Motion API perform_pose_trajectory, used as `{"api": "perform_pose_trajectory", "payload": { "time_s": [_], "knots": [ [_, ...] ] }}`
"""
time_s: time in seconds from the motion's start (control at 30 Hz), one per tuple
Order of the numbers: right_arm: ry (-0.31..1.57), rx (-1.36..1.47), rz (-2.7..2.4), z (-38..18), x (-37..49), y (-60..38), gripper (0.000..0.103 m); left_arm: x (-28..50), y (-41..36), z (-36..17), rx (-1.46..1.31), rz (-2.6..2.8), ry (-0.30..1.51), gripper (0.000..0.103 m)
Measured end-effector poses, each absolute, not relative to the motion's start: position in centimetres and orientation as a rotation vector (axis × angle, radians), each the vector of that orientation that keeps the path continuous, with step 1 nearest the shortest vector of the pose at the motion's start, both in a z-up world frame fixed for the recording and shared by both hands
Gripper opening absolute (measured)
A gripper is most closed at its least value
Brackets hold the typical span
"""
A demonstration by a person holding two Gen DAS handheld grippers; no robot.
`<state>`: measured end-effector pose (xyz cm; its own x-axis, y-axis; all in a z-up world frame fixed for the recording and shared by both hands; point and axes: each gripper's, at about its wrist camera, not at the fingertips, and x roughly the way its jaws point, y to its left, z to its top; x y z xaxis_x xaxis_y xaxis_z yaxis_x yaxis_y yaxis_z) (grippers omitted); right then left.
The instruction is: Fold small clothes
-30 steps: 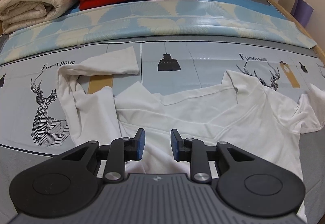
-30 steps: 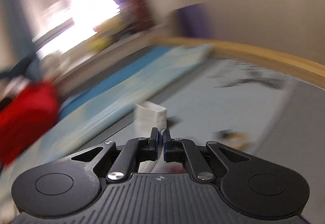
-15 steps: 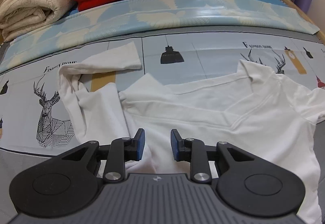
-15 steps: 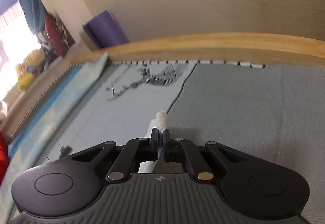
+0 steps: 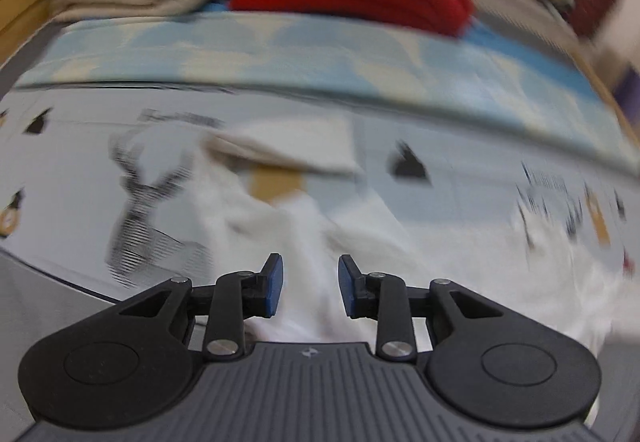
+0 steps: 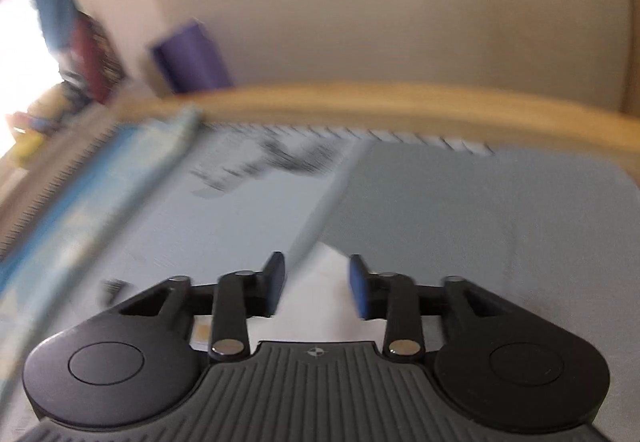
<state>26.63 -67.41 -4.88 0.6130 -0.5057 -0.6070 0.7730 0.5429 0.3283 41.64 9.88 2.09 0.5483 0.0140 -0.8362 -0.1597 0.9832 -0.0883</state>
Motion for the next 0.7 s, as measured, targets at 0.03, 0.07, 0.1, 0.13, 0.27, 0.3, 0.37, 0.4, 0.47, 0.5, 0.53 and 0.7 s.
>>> {"api": "perform_pose_trajectory", "payload": {
  "time_s": [0.03,0.07,0.1,0.13,0.27,0.3,0.37,0.4,0.47,0.5,0.53,0.7],
  "knots": [
    [0.459,0.610,-0.756,-3.5,26.8,-66.1,0.043,41.9,11.3,2.4,-0.193,0.130,0.975,0.034],
    [0.437,0.593,-0.704,-1.8,27.1,-64.2,0.043,42.1,12.9,2.6,-0.229,0.162,0.964,0.034],
    [0.425,0.580,-0.659,-0.5,27.3,-62.7,0.043,42.3,14.2,2.6,-0.256,0.187,0.955,0.033],
    [0.418,0.569,-0.608,0.9,27.5,-61.1,0.043,42.5,15.3,2.5,-0.282,0.209,0.948,0.031],
    [0.466,0.568,-0.384,4.5,27.8,-53.4,0.043,43.3,17.7,2.2,-0.336,0.218,0.922,0.015],
    [0.490,0.583,-0.332,4.8,27.7,-51.5,0.043,43.5,17.7,2.1,-0.336,0.204,0.914,0.015],
    [0.534,0.618,-0.246,4.9,27.6,-48.0,0.043,44.0,17.1,2.0,-0.310,0.170,0.898,0.015],
    [0.558,0.629,-0.198,4.7,27.8,-46.0,0.043,44.3,16.7,1.9,-0.289,0.150,0.890,0.015],
    [0.599,0.637,-0.114,4.0,28.4,-42.3,0.043,45.2,15.1,1.5,-0.228,0.090,0.874,0.015],
    [0.619,0.618,-0.053,3.6,29.0,-40.3,0.043,45.4,14.2,1.0,-0.198,0.067,0.869,0.015],
    [0.636,0.574,-0.005,3.4,29.4,-38.3,0.042,45.8,13.2,0.5,-0.147,0.038,0.854,0.016],
    [0.739,0.444,0.148,2.1,31.3,-32.2,0.043,47.8,8.7,-3.1,0.134,-0.018,0.797,0.023]
  ]
}}
